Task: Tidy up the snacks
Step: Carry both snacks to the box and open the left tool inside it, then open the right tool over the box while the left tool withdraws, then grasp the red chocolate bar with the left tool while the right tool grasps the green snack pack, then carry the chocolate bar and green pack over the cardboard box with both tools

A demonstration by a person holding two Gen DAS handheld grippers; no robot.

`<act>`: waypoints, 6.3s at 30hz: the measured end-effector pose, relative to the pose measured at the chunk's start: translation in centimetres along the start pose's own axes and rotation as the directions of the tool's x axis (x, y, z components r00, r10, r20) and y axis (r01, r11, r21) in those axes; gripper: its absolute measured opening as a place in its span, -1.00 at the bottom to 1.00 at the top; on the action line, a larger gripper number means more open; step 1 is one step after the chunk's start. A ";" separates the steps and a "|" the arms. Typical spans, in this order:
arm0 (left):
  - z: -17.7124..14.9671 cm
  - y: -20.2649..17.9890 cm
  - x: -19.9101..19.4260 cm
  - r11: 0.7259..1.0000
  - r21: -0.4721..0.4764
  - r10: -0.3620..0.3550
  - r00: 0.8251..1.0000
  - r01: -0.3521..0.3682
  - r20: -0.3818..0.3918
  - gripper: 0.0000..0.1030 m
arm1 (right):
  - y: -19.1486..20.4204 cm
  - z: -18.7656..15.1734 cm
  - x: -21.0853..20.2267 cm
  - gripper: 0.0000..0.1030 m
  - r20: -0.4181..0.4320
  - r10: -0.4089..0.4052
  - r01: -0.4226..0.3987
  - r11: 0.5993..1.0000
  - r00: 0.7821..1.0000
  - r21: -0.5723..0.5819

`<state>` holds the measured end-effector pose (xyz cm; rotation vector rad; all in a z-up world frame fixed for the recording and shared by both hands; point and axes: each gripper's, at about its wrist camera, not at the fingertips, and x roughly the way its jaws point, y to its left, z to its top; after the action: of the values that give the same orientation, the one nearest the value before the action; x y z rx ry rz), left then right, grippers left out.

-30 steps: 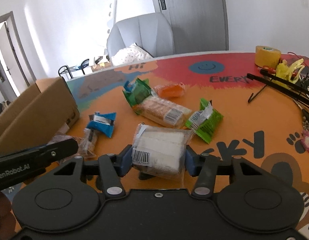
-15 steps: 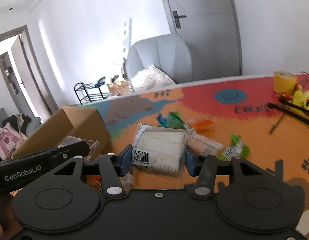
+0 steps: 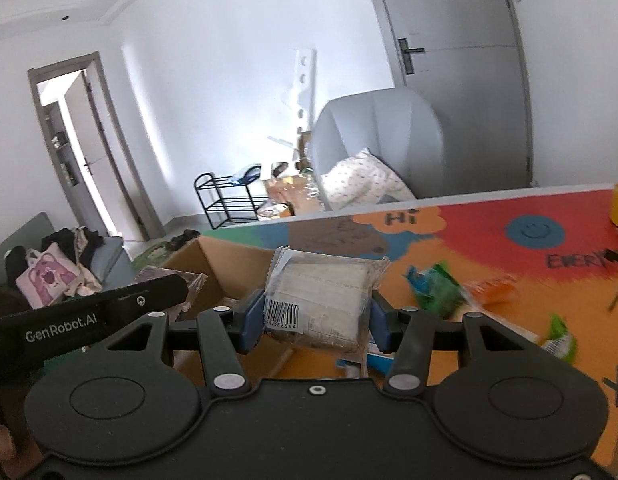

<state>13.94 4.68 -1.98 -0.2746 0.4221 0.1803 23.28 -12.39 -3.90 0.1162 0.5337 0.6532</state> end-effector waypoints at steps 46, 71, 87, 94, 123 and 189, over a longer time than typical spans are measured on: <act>1.9 11.1 -2.2 0.964 -0.160 0.213 0.977 -0.211 -0.005 0.70 | 7.8 0.8 3.2 0.17 -0.095 0.220 -0.222 0.975 0.971 -0.012; -0.1 3.0 -1.5 0.994 -0.040 0.096 0.995 -0.097 -0.033 0.90 | -2.1 -0.7 -2.7 0.74 -0.017 0.001 0.001 0.995 1.000 0.101; -2.5 -2.5 -0.9 1.000 0.009 0.026 0.998 -0.026 -0.052 0.90 | -8.4 -2.7 -5.8 0.79 0.002 -0.076 0.075 0.985 0.997 0.156; -4.2 -4.6 -0.5 1.000 0.025 0.014 0.997 -0.012 -0.070 0.90 | -10.4 -3.8 -5.9 0.84 -0.008 -0.091 0.091 0.982 0.996 0.165; -10.4 -5.2 5.2 0.989 -0.115 0.070 0.976 -0.096 -0.204 0.12 | -15.9 -5.8 -2.5 0.44 -0.044 -0.145 0.151 0.969 0.988 0.197; -4.2 -5.0 0.9 1.000 0.009 -0.004 1.000 0.004 -0.027 -0.65 | -6.5 -2.1 -2.4 -0.44 0.032 -0.079 0.074 0.989 0.996 0.130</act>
<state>14.31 -1.21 -4.93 -0.2691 0.4486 0.1709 24.23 -19.12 -6.41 0.2275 0.5415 0.5404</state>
